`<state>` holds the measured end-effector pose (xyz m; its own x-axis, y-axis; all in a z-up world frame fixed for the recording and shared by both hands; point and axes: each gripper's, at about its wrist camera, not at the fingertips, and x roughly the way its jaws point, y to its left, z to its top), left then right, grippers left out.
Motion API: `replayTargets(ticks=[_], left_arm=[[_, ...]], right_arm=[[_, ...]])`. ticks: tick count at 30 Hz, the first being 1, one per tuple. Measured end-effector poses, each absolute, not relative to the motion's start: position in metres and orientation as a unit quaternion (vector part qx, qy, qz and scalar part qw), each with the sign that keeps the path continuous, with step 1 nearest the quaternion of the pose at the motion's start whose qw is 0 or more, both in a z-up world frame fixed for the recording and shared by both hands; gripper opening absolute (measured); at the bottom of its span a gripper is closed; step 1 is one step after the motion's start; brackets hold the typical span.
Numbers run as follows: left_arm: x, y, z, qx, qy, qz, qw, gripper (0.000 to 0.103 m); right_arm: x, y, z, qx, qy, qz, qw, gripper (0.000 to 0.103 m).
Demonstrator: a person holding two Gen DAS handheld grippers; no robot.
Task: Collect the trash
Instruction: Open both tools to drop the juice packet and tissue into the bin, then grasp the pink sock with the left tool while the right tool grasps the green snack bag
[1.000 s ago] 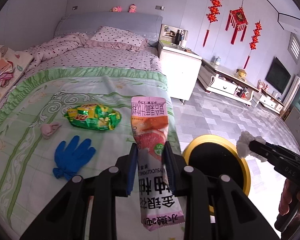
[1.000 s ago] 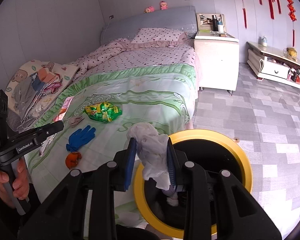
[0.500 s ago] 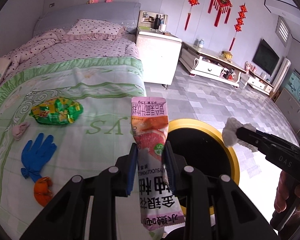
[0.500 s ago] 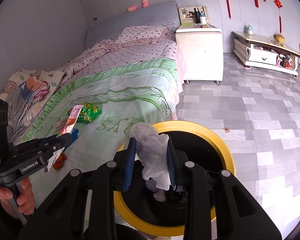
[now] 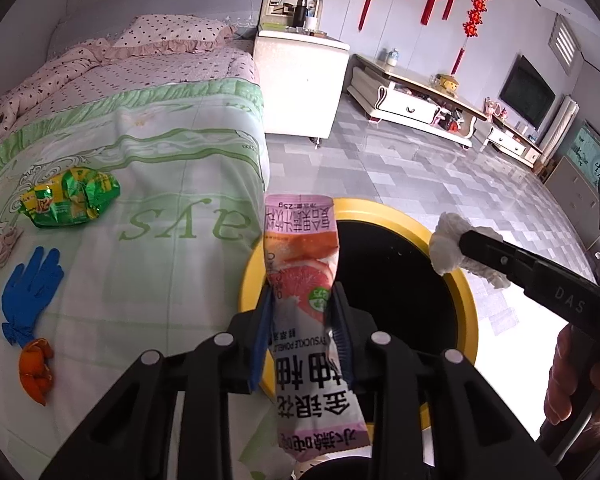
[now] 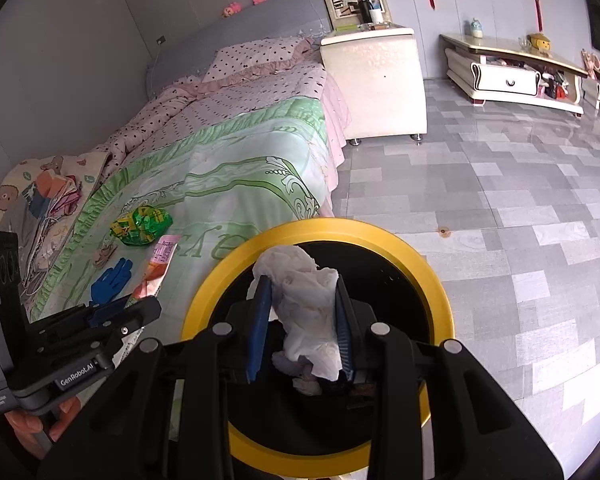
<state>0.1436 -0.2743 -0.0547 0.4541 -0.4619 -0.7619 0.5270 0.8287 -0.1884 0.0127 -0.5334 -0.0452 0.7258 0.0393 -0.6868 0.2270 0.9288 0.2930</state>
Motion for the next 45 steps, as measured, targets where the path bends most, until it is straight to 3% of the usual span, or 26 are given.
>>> replayTargets(ticks=[9,14,19,22,45], left_arm=[[0.140,-0.286,-0.061,0.048,0.438,-0.293,0.849,0.033],[0.144,-0.280,-0.062,0.036,0.441,-0.288,0.849,0.047],[0.145,-0.270,-0.059,0.028,0.438,-0.282,0.853,0.063],[0.147,-0.262,-0.055,0.026,0.432,-0.277,0.858,0.067],[0.198,-0.117,-0.038,-0.008,0.411,-0.159,0.897,0.074]], right_arm=[[0.011,-0.533,-0.047,0.185,0.366,-0.065,0.910,0.036],[0.009,-0.540,-0.045,0.196,0.361,-0.079,0.908,0.045],[0.007,-0.540,-0.040,0.200,0.356,-0.081,0.909,0.046],[0.008,-0.535,-0.038,0.198,0.357,-0.074,0.910,0.048],[0.067,-0.429,-0.010,0.128,0.360,0.012,0.924,0.064]])
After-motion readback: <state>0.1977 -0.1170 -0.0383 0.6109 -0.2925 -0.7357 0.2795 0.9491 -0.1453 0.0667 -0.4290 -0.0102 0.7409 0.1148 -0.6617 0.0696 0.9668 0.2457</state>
